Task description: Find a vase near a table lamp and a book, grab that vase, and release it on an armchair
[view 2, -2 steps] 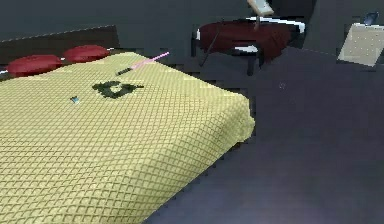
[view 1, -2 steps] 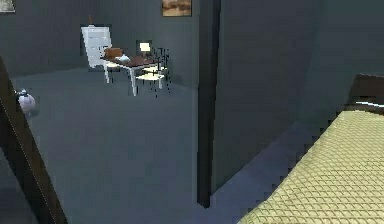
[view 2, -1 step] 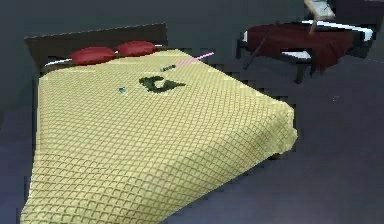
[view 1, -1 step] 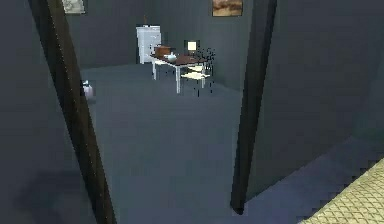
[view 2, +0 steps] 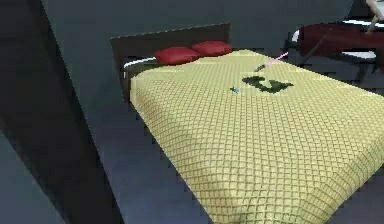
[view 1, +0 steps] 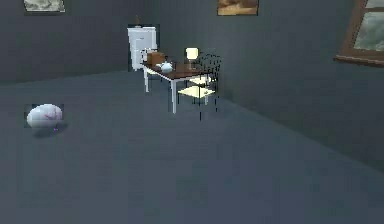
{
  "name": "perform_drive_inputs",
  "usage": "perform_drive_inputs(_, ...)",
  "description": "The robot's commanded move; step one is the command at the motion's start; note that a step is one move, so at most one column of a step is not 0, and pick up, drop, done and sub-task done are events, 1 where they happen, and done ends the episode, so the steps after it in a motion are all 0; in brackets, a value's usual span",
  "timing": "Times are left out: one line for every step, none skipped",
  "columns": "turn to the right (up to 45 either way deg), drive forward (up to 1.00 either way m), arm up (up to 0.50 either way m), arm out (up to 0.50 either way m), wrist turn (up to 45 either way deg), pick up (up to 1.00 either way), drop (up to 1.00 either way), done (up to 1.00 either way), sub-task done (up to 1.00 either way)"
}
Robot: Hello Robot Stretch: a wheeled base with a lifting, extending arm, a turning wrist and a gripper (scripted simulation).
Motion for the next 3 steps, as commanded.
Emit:
perform_drive_inputs(0.0, 1.00, 0.00, 0.00, 0.0, 0.00, 0.00, 0.00, 0.00)
perform_drive_inputs(0.0, 1.00, 0.00, 0.00, 0.0, 0.00, 0.00, 0.00, 0.00)
perform_drive_inputs(0.0, 0.60, 0.00, 0.00, 0.0, 0.00, 0.00, 0.00, 0.00)
